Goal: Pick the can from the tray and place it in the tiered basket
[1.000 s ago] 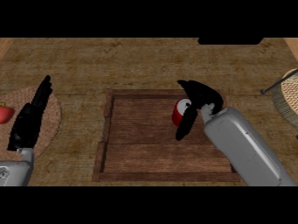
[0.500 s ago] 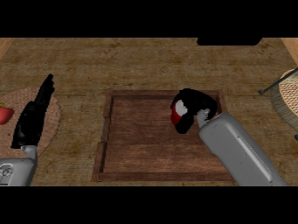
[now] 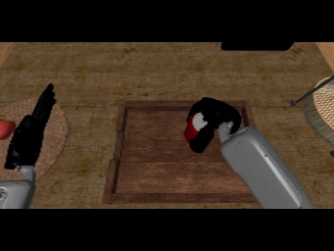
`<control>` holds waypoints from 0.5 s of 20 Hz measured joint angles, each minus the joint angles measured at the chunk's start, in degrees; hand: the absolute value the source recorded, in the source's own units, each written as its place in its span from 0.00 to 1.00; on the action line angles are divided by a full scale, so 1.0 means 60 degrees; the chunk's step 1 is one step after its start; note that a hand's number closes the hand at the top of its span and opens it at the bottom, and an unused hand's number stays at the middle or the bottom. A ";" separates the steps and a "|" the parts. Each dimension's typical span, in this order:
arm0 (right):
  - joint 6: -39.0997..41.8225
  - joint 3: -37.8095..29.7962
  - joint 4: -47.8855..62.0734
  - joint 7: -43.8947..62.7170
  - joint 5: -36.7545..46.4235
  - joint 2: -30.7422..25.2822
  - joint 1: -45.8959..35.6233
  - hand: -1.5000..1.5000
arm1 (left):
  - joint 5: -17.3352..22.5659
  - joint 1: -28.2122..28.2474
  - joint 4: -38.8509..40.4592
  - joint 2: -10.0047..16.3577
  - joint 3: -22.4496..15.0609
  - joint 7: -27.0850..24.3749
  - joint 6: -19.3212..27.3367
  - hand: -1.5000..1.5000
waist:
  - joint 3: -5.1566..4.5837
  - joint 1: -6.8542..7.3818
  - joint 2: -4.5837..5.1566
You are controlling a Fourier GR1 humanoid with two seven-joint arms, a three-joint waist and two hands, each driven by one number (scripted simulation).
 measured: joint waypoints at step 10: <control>-0.3062 -0.2478 0.0979 0.1408 0.1704 -0.0849 -0.0928 1.00 | -0.0091 -0.0233 0.0071 -0.0030 0.0083 -0.0043 -0.0065 0.50 | 0.0001 0.0134 0.0268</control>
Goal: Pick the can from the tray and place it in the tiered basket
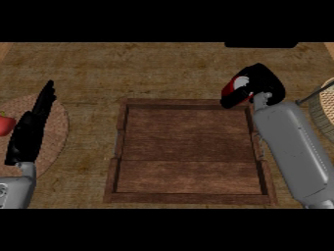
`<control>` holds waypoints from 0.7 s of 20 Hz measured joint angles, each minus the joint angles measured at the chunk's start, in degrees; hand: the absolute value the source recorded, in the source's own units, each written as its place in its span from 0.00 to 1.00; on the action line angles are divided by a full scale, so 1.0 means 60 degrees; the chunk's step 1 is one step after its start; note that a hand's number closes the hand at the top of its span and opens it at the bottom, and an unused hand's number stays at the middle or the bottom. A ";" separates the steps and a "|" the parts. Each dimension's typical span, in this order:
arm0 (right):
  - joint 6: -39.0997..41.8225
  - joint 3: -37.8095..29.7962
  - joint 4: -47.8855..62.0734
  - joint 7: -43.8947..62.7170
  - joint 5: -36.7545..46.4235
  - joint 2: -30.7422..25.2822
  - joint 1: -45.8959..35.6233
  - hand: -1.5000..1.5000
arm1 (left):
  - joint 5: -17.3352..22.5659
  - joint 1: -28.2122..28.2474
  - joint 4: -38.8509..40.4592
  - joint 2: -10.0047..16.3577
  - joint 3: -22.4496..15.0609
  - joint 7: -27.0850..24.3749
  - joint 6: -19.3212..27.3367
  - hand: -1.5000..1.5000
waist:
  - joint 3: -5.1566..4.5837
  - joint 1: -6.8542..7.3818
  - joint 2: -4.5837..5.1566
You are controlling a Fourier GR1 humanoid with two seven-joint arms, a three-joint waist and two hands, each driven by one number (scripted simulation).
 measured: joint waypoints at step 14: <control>-0.3844 -0.1435 0.2321 0.1289 0.5868 -0.2155 -0.2899 1.00 | -0.0070 -0.0380 -0.0006 -0.0166 -0.0374 0.0035 -0.0213 0.50 | -0.0023 0.0686 0.0072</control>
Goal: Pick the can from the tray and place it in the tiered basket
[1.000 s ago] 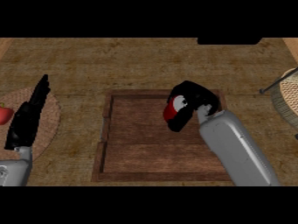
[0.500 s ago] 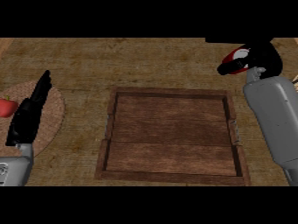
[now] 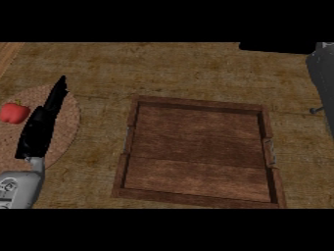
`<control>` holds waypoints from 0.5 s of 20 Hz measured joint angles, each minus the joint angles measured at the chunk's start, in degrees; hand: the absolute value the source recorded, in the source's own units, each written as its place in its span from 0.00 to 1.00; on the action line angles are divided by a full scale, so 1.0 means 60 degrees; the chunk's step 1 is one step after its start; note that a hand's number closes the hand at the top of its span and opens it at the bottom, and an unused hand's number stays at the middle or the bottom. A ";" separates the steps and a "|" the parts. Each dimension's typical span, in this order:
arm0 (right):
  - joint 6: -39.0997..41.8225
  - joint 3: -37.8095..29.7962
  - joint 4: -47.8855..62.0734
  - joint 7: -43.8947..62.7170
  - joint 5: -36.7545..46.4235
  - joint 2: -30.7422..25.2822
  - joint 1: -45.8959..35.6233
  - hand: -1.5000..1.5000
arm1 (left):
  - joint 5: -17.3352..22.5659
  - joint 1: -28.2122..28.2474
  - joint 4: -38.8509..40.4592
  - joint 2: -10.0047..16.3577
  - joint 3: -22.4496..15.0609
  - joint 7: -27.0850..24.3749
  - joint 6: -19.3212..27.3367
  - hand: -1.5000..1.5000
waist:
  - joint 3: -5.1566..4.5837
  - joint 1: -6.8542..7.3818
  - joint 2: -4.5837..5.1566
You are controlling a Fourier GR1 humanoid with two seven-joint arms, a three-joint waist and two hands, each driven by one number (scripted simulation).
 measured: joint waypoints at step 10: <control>0.0117 -0.0752 0.2443 0.0350 0.2187 -0.0340 -0.2093 1.00 | -0.0052 -0.0075 0.0331 -0.0005 0.0123 -0.0132 0.0030 0.50 | 0.0027 -0.0155 -0.0076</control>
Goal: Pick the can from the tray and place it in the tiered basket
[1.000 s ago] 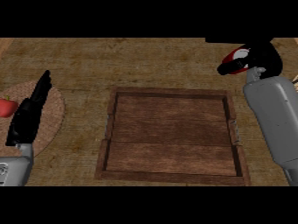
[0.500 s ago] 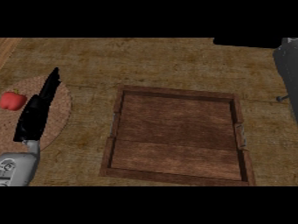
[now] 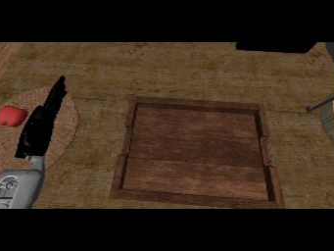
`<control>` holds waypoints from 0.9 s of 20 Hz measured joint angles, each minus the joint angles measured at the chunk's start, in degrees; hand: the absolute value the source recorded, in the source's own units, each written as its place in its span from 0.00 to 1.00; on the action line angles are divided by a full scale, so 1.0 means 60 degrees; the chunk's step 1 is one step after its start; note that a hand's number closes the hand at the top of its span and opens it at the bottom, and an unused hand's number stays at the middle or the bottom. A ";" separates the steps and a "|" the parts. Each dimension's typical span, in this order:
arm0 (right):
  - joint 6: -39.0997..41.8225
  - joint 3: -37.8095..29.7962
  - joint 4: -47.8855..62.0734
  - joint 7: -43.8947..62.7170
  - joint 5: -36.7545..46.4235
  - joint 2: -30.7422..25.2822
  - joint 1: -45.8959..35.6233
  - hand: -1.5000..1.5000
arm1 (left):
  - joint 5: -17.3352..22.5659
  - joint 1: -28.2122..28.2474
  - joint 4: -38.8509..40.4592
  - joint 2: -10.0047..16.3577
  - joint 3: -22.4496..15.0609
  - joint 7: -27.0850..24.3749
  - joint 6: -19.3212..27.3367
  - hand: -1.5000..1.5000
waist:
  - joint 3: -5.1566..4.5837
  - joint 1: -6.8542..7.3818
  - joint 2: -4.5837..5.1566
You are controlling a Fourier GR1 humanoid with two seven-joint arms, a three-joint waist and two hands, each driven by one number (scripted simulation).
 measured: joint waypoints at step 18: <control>0.0521 -0.0637 0.3086 -0.0562 0.1575 -0.1589 -0.0454 1.00 | 0.0035 0.0179 -0.0037 -0.0007 0.0286 0.0076 -0.0016 0.50 | 0.0016 -0.0379 -0.0112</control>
